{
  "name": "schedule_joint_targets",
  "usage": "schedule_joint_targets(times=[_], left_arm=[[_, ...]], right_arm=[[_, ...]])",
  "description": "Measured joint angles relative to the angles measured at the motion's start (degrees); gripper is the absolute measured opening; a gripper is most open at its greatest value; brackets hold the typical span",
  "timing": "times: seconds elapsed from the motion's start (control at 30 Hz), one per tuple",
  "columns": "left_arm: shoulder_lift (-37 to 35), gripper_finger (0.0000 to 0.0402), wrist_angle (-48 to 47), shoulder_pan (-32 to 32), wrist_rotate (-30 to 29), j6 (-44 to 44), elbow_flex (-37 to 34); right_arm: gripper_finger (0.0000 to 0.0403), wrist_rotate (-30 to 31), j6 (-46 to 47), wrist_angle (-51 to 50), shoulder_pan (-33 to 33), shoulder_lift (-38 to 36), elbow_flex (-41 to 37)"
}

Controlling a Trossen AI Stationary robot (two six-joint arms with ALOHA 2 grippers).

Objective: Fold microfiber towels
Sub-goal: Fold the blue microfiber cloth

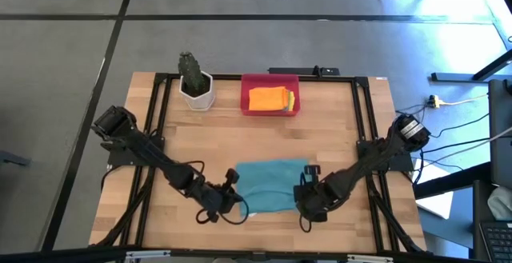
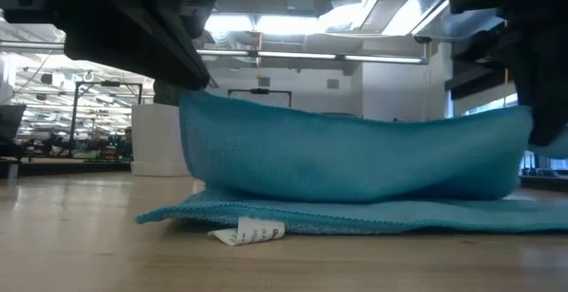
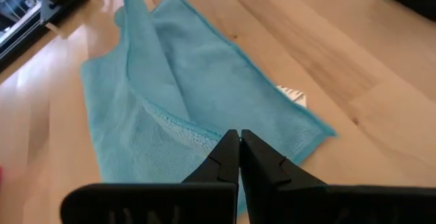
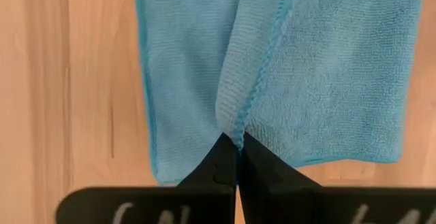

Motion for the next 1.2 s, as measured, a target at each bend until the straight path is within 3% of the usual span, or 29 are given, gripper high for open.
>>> schedule_joint_targets(times=[0.3, 0.5, 0.83, 1.2], left_arm=[[0.0, 0.0000, 2.2, -1.6, 1.5, -0.2, 0.0], [0.5, 0.0000, 2.9, -1.7, 3.2, -1.6, 0.0], [7.9, 0.0000, 8.9, -0.4, 13.1, -2.6, 0.0], [8.7, 0.0005, 10.9, 0.0, 15.1, -6.0, 0.0]], right_arm=[[0.0002, -0.3, 4.2, -5.0, 1.6, 0.0, 1.0], [0.0002, -3.2, 4.4, 0.1, 1.6, 0.0, -0.8], [0.0002, -9.0, 4.4, 8.7, 1.6, 0.0, -5.3], [0.0017, -9.6, 5.4, 9.3, 1.6, 0.0, -6.2]])
